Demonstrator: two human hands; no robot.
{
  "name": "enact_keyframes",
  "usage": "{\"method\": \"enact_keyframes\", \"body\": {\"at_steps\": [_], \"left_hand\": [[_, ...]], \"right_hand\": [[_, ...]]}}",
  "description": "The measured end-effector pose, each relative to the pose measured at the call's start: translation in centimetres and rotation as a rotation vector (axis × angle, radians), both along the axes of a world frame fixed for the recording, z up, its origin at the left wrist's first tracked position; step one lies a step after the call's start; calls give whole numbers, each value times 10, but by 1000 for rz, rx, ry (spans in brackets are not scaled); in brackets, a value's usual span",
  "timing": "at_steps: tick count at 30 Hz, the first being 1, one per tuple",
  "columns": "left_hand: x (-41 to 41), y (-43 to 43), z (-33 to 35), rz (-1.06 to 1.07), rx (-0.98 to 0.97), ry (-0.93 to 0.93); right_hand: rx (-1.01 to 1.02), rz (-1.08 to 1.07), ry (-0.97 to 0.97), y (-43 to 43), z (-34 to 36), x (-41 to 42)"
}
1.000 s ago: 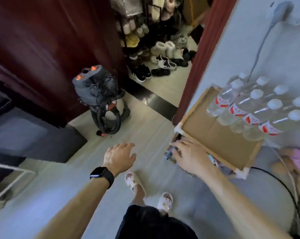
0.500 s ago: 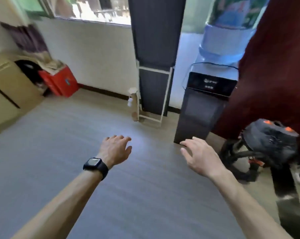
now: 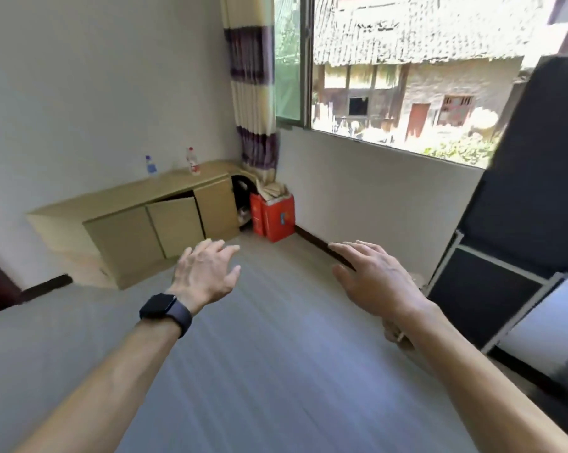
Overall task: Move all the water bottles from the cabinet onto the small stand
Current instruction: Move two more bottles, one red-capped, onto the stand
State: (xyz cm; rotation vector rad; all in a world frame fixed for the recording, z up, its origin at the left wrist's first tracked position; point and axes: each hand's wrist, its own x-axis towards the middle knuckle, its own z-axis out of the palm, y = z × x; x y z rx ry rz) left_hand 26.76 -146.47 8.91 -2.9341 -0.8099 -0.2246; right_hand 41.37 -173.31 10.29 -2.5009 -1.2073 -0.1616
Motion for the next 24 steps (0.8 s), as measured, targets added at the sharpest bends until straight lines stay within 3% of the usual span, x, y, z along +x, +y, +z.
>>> {"method": "enact_keyframes", "body": {"at_steps": [10,18,24], "left_hand": [[81,150,42,196,1,-203],[131,306,50,387,45,-126],[171,456,42,407,31,-107]], "right_hand": [[128,228,-111,207,43,140],[115,339,-109,384,57,238],[122,328,-111,531,48,293]]}}
